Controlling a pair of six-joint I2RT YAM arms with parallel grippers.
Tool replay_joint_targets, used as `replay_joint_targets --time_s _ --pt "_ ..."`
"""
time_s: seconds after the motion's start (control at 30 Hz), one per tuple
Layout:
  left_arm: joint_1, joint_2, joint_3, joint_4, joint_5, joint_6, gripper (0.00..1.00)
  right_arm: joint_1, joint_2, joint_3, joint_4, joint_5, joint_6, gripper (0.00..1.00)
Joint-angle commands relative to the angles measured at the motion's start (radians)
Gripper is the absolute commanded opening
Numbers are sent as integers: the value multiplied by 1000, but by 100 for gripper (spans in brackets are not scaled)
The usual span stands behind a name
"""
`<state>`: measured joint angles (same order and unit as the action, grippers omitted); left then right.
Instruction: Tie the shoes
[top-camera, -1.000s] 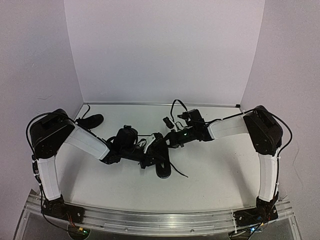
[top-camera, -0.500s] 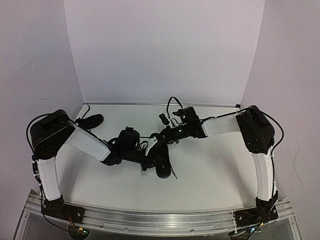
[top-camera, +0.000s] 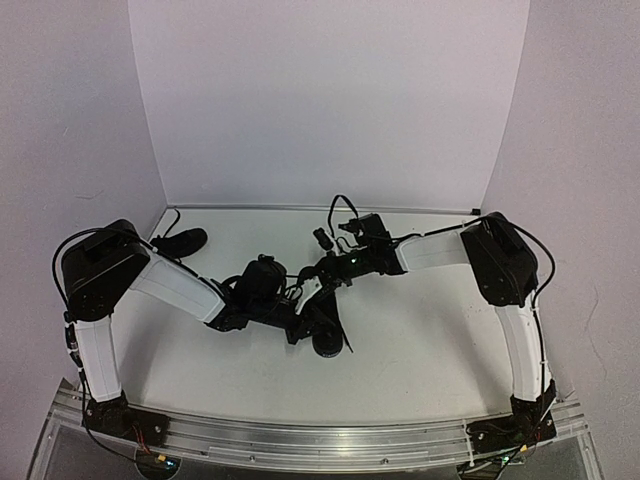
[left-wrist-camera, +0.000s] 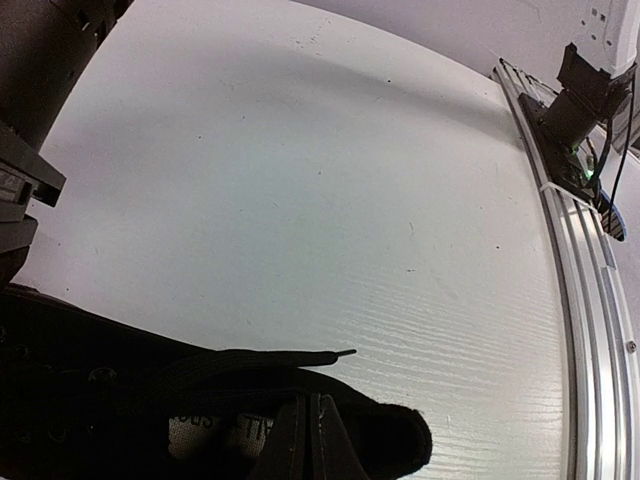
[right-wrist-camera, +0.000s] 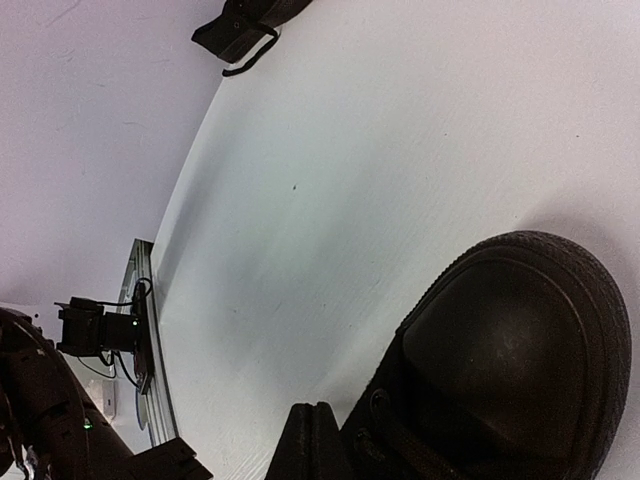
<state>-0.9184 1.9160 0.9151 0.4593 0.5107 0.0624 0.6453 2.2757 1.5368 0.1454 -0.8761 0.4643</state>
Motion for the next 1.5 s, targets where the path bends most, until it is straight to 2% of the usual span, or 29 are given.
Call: replay_joint_targets --time_s 0.0,0.57,0.73,0.9,1.07,1.23,1.3,1.37,1.47 --pt "-53 -36 17 -61 101 37 0 3 31 70 40 37 12 0" --pt "-85 -47 23 -123 123 98 0 -1 43 94 40 69 23 0" --pt "-85 -54 21 -134 54 103 0 -3 13 83 39 55 20 0" --pt "-84 -72 32 -109 -38 58 10 -2 -35 35 32 6 10 0" --pt "-74 -134 49 -116 -129 23 32 -3 -131 -42 -5 -10 -19 23" --pt "-39 -226 39 -123 -192 -41 48 -9 -221 -73 -89 20 -58 44" --pt "-34 -270 36 -140 -201 -46 51 -16 -251 -70 -113 30 -68 48" --pt "-18 -312 25 -141 -207 -71 53 -26 -274 -62 -144 42 -85 56" --pt "33 -372 -10 -130 -227 -149 55 -46 -333 -89 -215 70 -125 57"
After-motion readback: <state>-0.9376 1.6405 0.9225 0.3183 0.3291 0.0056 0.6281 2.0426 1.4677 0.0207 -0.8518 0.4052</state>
